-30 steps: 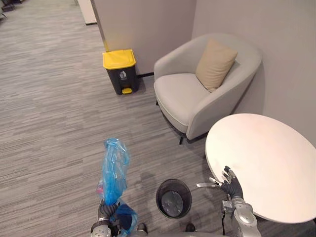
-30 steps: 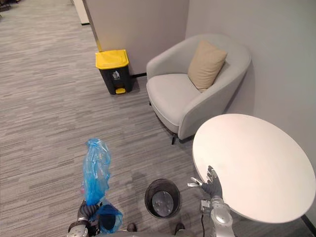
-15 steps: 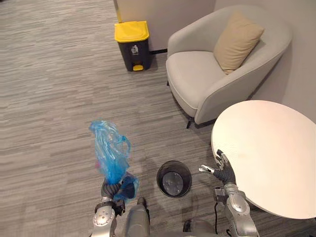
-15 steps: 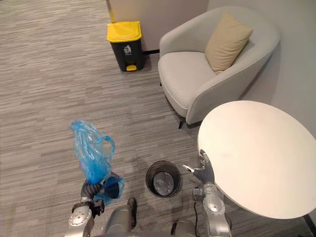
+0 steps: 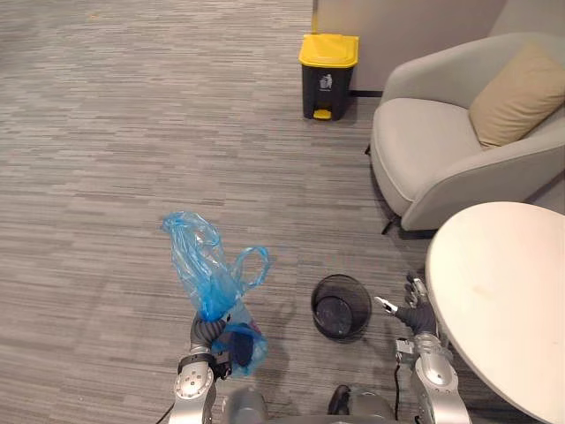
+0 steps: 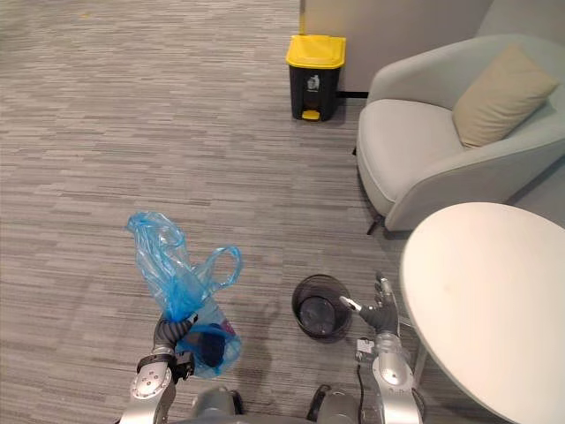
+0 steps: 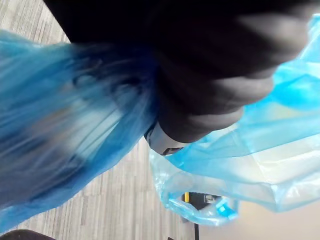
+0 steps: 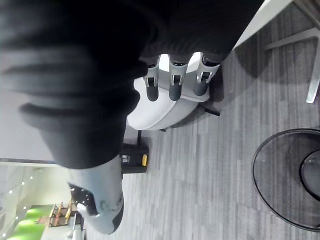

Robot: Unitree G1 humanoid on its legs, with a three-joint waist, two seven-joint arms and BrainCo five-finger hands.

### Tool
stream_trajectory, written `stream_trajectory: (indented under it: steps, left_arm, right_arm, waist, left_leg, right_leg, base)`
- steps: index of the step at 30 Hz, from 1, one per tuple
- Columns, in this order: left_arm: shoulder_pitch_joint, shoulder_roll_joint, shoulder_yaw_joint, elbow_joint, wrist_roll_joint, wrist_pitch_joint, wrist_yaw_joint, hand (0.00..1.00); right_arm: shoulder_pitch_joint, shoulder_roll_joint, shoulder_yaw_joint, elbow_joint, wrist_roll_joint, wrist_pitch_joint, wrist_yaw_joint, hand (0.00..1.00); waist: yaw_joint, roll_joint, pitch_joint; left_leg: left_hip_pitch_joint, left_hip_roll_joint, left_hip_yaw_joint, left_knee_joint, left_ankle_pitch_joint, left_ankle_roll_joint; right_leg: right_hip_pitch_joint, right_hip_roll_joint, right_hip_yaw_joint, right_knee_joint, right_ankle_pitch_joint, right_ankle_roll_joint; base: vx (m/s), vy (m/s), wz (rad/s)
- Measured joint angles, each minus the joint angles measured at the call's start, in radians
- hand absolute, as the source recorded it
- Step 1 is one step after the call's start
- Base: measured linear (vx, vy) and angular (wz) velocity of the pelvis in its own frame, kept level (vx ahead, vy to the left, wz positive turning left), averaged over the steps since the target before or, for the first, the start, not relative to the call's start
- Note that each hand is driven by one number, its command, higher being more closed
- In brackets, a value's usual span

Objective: Gather rubbish on tea table into small bin, then transfer packed bag to large trash can.

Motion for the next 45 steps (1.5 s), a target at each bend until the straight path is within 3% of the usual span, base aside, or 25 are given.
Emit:
stream_trajectory:
  steps: [6, 12, 16, 18, 21, 24, 25, 28, 29, 30, 32, 34, 35, 36, 38, 39, 40, 41, 42, 43, 44, 45]
  left_arm:
    - [-0.014, 0.036, 0.000, 0.124, 0.001, 0.001, -0.001, 1.00]
    - [-0.010, 0.074, 0.003, 0.162, 0.001, 0.001, 0.000, 1.00]
    - [0.001, 0.071, 0.008, 0.163, 0.001, 0.001, 0.000, 1.00]
    - [0.003, 0.069, 0.018, 0.158, 0.001, 0.001, 0.000, 1.00]
    - [0.009, 0.069, 0.034, 0.119, 0.001, 0.005, 0.000, 1.00]
    - [0.052, 0.059, 0.031, 0.019, 0.001, 0.013, 0.001, 1.00]
    - [0.053, 0.059, 0.031, 0.005, 0.001, 0.013, 0.002, 1.00]
    - [0.044, 0.058, 0.024, -0.023, 0.001, 0.013, 0.004, 1.00]
    - [0.022, 0.050, 0.026, -0.024, 0.000, 0.017, 0.005, 1.00]
    - [-0.003, 0.048, 0.023, -0.020, 0.000, 0.024, 0.006, 1.00]
    - [-0.041, 0.058, 0.020, -0.016, 0.000, 0.024, 0.006, 1.00]
    - [-0.069, 0.056, 0.017, -0.014, 0.001, 0.023, 0.006, 1.00]
    - [-0.069, 0.049, 0.004, -0.007, 0.001, 0.022, 0.006, 1.00]
    - [-0.067, 0.037, -0.010, -0.005, 0.002, 0.023, 0.003, 1.00]
    - [-0.054, 0.003, -0.016, -0.010, 0.002, 0.023, -0.003, 1.00]
    - [-0.057, -0.024, -0.011, -0.005, 0.002, 0.019, -0.003, 1.00]
    - [-0.058, -0.045, -0.008, 0.000, 0.002, 0.018, -0.003, 1.00]
    - [-0.057, -0.054, 0.003, 0.011, 0.002, 0.011, -0.004, 1.00]
    - [-0.059, -0.051, 0.002, 0.024, 0.002, 0.020, -0.006, 1.00]
    - [-0.067, -0.047, 0.005, 0.024, 0.002, 0.022, -0.007, 1.00]
    - [-0.066, -0.043, 0.008, 0.019, 0.002, 0.023, -0.012, 1.00]
    - [-0.066, -0.043, 0.010, 0.018, 0.002, 0.023, -0.016, 1.00]
  right_arm:
    - [-0.043, -0.016, -0.050, 0.163, 0.000, 0.012, 0.000, 0.00]
    - [-0.080, -0.029, -0.068, 0.235, 0.000, 0.023, 0.000, 0.00]
    - [-0.088, -0.034, -0.062, 0.248, -0.001, 0.032, 0.000, 0.00]
    - [-0.091, -0.034, -0.061, 0.248, -0.008, 0.033, 0.000, 0.00]
    - [-0.061, -0.022, -0.061, 0.230, -0.009, 0.042, 0.001, 0.00]
    - [0.006, -0.011, -0.058, 0.125, -0.008, 0.043, 0.002, 0.00]
    - [0.010, -0.011, -0.058, 0.108, -0.008, 0.043, 0.001, 0.00]
    - [0.013, -0.004, -0.060, 0.085, -0.007, 0.042, 0.001, 0.00]
    - [0.002, 0.006, -0.061, 0.077, -0.007, 0.042, 0.000, 0.00]
    - [0.001, 0.017, -0.059, 0.075, -0.007, 0.042, 0.002, 0.00]
    - [0.009, 0.026, -0.059, 0.071, -0.007, 0.042, 0.001, 0.00]
    - [0.039, 0.019, -0.063, 0.066, -0.006, 0.042, -0.001, 0.00]
    - [0.057, 0.004, -0.060, 0.067, -0.005, 0.043, -0.001, 0.00]
    - [0.065, 0.002, -0.059, 0.066, -0.002, 0.043, 0.000, 0.00]
    - [0.072, -0.016, -0.047, 0.057, 0.002, 0.043, 0.001, 0.00]
    - [0.065, -0.033, -0.029, 0.036, 0.003, 0.037, 0.003, 0.00]
    - [0.058, -0.044, -0.030, 0.031, 0.003, 0.033, 0.004, 0.00]
    - [0.064, -0.047, -0.028, 0.020, 0.005, 0.034, 0.003, 0.00]
    - [0.042, -0.044, -0.020, 0.028, 0.015, 0.042, 0.001, 0.00]
    - [0.032, -0.036, -0.015, 0.027, 0.015, 0.042, 0.002, 0.00]
    - [0.027, -0.021, -0.015, 0.020, 0.016, 0.041, 0.001, 0.00]
    - [0.027, -0.018, -0.016, 0.015, 0.017, 0.041, 0.001, 0.00]
  waist:
    - [-0.005, 0.012, -0.021]
    - [-0.004, 0.007, -0.021]
    - [0.000, -0.002, -0.017]
    - [0.000, -0.014, -0.010]
    - [-0.003, -0.054, 0.037]
    - [-0.008, -0.064, 0.053]
    - [-0.007, -0.064, 0.055]
    - [-0.023, -0.083, 0.063]
    - [-0.025, -0.077, 0.086]
    - [-0.025, -0.048, 0.099]
    - [-0.026, -0.059, 0.095]
    - [-0.040, -0.082, 0.084]
    - [-0.061, -0.078, 0.069]
    - [-0.063, -0.049, 0.063]
    - [-0.083, -0.037, 0.058]
    - [-0.076, -0.009, 0.077]
    - [-0.063, 0.035, 0.070]
    - [-0.063, 0.057, 0.068]
    - [-0.059, 0.066, 0.059]
    - [-0.054, 0.036, 0.061]
    - [-0.044, -0.009, 0.061]
    - [-0.037, -0.018, 0.061]
  left_leg:
    - [0.030, -0.053, -0.005, -0.079, 0.053, 0.037]
    - [0.034, -0.060, -0.031, -0.138, 0.094, 0.037]
    - [0.019, -0.062, -0.045, -0.141, 0.098, 0.034]
    - [-0.003, -0.068, -0.051, -0.118, 0.081, 0.039]
    - [-0.057, -0.094, -0.095, 0.018, -0.005, 0.048]
    - [-0.103, -0.125, -0.161, 0.136, -0.075, 0.081]
    - [-0.112, -0.132, -0.173, 0.151, -0.085, 0.090]
    - [-0.117, -0.181, -0.243, 0.170, -0.108, 0.122]
    - [-0.099, -0.189, -0.267, 0.170, -0.120, 0.124]
    - [-0.086, -0.167, -0.292, 0.158, -0.129, 0.118]
    - [-0.041, -0.170, -0.323, 0.088, -0.123, 0.107]
    - [0.001, -0.185, -0.360, 0.061, -0.136, 0.088]
    - [0.019, -0.186, -0.406, 0.102, -0.170, 0.062]
    - [0.026, -0.153, -0.404, 0.123, -0.168, 0.045]
    - [0.037, -0.128, -0.357, 0.187, -0.101, -0.017]
    - [0.021, -0.077, -0.311, 0.320, -0.093, -0.022]
    - [-0.015, -0.016, -0.282, 0.437, -0.110, -0.046]
    - [-0.076, 0.048, -0.227, 0.579, -0.137, -0.077]
    - [-0.116, 0.083, -0.182, 0.634, -0.166, -0.047]
    - [-0.142, 0.074, -0.145, 0.644, -0.182, -0.013]
    - [-0.197, 0.048, -0.114, 0.633, -0.203, 0.031]
    - [-0.215, 0.042, -0.105, 0.619, -0.204, 0.034]
  right_leg:
    - [0.080, 0.016, 0.009, -0.200, 0.126, 0.020]
    - [0.100, 0.035, 0.004, -0.271, 0.177, 0.009]
    - [0.093, 0.032, -0.003, -0.263, 0.179, 0.010]
    - [0.060, 0.012, 0.000, -0.221, 0.144, 0.025]
    - [0.009, -0.059, 0.008, -0.014, 0.020, 0.059]
    - [-0.002, -0.028, 0.131, 0.082, -0.107, 0.063]
    - [-0.007, -0.017, 0.163, 0.091, -0.123, 0.060]
    - [-0.010, -0.015, 0.218, 0.134, -0.115, 0.059]
    - [-0.053, -0.020, 0.229, 0.251, -0.104, 0.032]
    - [-0.091, 0.028, 0.233, 0.269, -0.129, 0.027]
    - [-0.144, 0.068, 0.229, 0.246, -0.127, 0.024]
    - [-0.175, 0.072, 0.215, 0.206, -0.124, 0.019]
    - [-0.133, 0.069, 0.170, 0.213, -0.113, -0.050]
    - [-0.090, 0.085, 0.130, 0.188, -0.111, -0.055]
    - [-0.047, 0.077, 0.104, 0.243, -0.103, -0.071]
    - [-0.115, 0.090, 0.101, 0.395, -0.107, -0.122]
    - [-0.101, 0.134, 0.091, 0.261, -0.151, -0.122]
    - [-0.031, 0.165, 0.081, 0.071, -0.048, -0.092]
    - [0.005, 0.195, 0.129, 0.059, -0.054, -0.115]
    - [0.028, 0.190, 0.166, 0.045, -0.062, -0.114]
    - [0.081, 0.173, 0.196, -0.003, -0.061, -0.114]
    - [0.101, 0.169, 0.203, -0.018, -0.061, -0.114]
  base:
    - [0.00, 0.113, 0.01]
    - [-0.04, -0.008, 0.07]
    - [-0.10, -0.011, 0.08]
    - [-0.12, 0.027, 0.08]
    - [-0.12, 0.055, 0.44]
    - [0.03, 0.015, 0.71]
    - [0.15, 0.016, 0.72]
    - [0.19, 0.025, 0.64]
    - [0.25, 0.022, 0.45]
    - [0.25, 0.022, 0.46]
    - [0.32, -0.072, 0.61]
    - [0.44, -0.174, 0.98]
    - [0.54, -0.192, 0.93]
    - [0.54, -0.182, 0.84]
    - [0.54, -0.193, 0.39]
    - [0.42, -0.176, 0.09]
    - [0.27, -0.146, -0.21]
    - [0.25, -0.037, -0.32]
    - [0.33, -0.042, -0.35]
    - [0.46, -0.029, -0.49]
    - [0.35, -0.034, -0.38]
    - [0.43, -0.009, -0.41]
